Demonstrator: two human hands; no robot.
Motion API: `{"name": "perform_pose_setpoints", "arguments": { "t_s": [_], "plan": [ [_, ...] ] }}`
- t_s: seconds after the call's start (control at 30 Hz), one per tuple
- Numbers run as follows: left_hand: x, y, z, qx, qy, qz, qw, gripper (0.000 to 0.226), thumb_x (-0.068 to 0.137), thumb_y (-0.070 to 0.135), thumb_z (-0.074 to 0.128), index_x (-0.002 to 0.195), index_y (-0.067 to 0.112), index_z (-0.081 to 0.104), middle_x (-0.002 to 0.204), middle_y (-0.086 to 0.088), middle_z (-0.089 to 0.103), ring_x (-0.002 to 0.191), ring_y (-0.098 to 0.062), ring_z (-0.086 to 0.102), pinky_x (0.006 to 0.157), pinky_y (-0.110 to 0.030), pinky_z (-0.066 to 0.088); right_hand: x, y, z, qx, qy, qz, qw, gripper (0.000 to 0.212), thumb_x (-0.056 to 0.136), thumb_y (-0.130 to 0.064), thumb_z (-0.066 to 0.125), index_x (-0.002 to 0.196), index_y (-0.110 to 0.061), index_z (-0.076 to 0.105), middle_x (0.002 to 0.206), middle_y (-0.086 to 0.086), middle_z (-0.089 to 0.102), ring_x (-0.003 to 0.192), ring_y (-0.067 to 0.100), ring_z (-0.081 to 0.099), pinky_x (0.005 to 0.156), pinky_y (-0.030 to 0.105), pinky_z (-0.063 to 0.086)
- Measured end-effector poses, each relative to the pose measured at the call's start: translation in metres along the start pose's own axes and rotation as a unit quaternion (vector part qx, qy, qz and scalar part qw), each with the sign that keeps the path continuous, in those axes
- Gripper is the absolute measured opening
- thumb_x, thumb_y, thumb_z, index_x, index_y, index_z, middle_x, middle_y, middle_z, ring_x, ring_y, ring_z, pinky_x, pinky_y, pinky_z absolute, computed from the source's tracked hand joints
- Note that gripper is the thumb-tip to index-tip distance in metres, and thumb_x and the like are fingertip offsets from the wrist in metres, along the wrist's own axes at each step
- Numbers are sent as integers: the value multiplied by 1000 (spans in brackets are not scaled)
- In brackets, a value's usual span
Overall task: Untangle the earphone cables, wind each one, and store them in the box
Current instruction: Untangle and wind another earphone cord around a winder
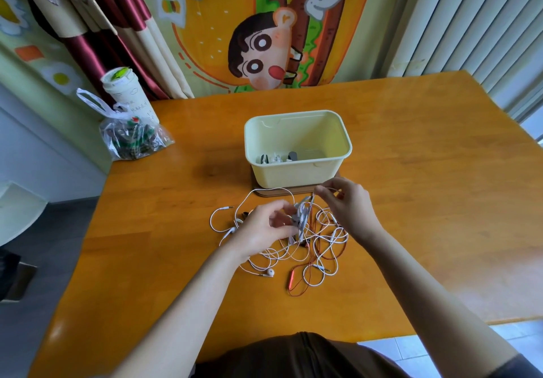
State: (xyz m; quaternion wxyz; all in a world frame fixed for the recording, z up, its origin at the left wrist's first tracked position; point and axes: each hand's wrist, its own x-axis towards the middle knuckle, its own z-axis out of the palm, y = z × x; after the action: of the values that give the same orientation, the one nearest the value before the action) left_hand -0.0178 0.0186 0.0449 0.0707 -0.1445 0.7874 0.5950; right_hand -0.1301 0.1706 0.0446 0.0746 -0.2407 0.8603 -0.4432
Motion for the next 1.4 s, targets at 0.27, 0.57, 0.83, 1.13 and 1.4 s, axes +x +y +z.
{"name": "perform_pose_setpoints", "arguments": {
  "t_s": [0.27, 0.57, 0.83, 1.13, 1.4],
  "plan": [
    [8, 22, 8, -368, 70, 21, 927, 23, 88, -6, 55, 103, 11, 57, 93, -6, 68, 87, -20, 68, 77, -31, 57, -21, -11, 19, 108, -27, 42, 993, 28, 96, -26, 50, 71, -18, 60, 56, -10, 50, 49, 1, 41, 48, 15, 29],
    [19, 21, 5, -461, 197, -32, 865, 21, 87, -4, 59, 105, 7, 56, 96, -12, 61, 85, -24, 63, 70, -30, 59, -30, -23, 21, 50, -50, 0, 997, 20, 95, -22, 53, 86, -16, 69, 50, -18, 47, 52, -5, 49, 49, 12, 34],
    [21, 18, 4, -323, 243, -30, 914, 18, 86, -1, 65, 99, 10, 58, 89, -7, 66, 81, -18, 64, 68, -26, 58, -30, -19, 21, -24, -42, -46, 998, 18, 93, -24, 57, 92, -14, 72, 73, -12, 56, 59, 0, 49, 57, 10, 36],
    [20, 13, -1, -288, 253, -52, 922, 18, 86, 1, 66, 100, 9, 59, 89, -7, 67, 82, -20, 65, 74, -30, 59, -28, -19, 17, -32, -46, -44, 997, 17, 93, -25, 57, 93, -18, 72, 79, -13, 57, 65, -1, 51, 60, 17, 40],
    [14, 6, 2, 111, 223, 13, 969, 16, 83, 14, 72, 91, 21, 61, 80, 9, 63, 75, -9, 60, 62, -17, 47, -23, -23, 9, -33, -44, -65, 996, 13, 91, -26, 60, 85, -19, 69, 78, -10, 60, 62, 4, 49, 60, 29, 45]
  ]
}}
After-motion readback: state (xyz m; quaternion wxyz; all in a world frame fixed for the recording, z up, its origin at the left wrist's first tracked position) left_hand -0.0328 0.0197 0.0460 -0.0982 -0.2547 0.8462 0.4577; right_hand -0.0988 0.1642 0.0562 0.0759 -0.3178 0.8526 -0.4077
